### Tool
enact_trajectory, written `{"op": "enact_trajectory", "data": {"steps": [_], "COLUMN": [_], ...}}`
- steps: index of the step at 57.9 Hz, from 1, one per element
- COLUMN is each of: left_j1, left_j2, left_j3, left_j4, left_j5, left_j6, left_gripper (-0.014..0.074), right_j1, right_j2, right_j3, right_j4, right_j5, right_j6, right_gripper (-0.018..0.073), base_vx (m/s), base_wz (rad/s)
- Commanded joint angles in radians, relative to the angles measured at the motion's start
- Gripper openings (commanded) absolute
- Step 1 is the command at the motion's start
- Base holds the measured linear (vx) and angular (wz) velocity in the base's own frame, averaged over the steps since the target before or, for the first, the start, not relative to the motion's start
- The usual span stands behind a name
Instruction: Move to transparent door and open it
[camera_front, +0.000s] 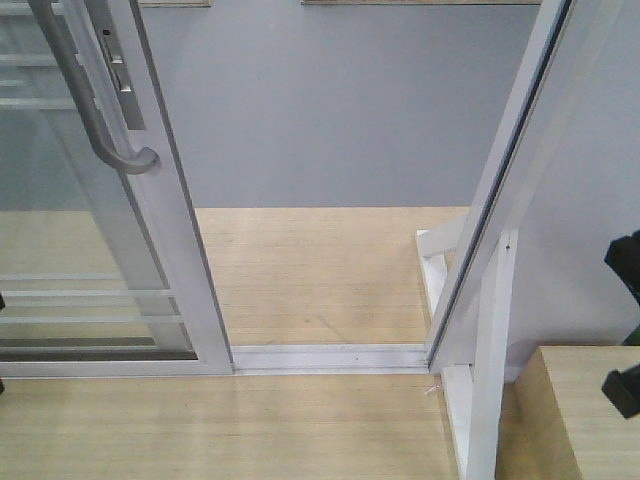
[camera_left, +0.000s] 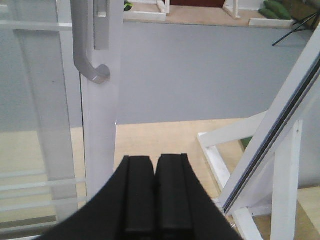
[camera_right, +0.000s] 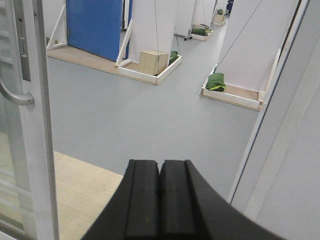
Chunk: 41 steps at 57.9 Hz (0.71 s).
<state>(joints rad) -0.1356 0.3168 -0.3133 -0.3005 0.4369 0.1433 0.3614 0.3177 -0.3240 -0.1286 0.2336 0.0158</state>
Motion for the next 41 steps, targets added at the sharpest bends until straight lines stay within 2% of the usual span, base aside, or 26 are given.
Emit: {"op": "enact_trajectory", "data": {"steps": [1,7,41], "left_j1": [-0.007,-0.006,-0.006], "left_j2": [-0.074,-0.125,-0.123], "left_j3": [-0.019,-0.019,-0.019], "left_j4": [-0.018,-0.019,-0.02], "left_j5": [-0.074,-0.094,-0.072], "left_j6": [0.0,0.0,-0.001], "left_gripper": [0.0001,0.0001,0.0003], "right_j1": [-0.004,-0.004,-0.004], "right_j2": [-0.047,-0.072,-0.072], "right_j3": [0.007,0.03,0.033], "right_j4": [0.0,0.012,0.018], "right_j5": [-0.076,-0.077,-0.066], "right_j6": [0.003,0.004,0.004], "right_gripper": [-0.0006,-0.0006,-0.0006], "base_vx": [0.0,0.0,0.0], "base_wz": [0.0,0.0,0.0]}}
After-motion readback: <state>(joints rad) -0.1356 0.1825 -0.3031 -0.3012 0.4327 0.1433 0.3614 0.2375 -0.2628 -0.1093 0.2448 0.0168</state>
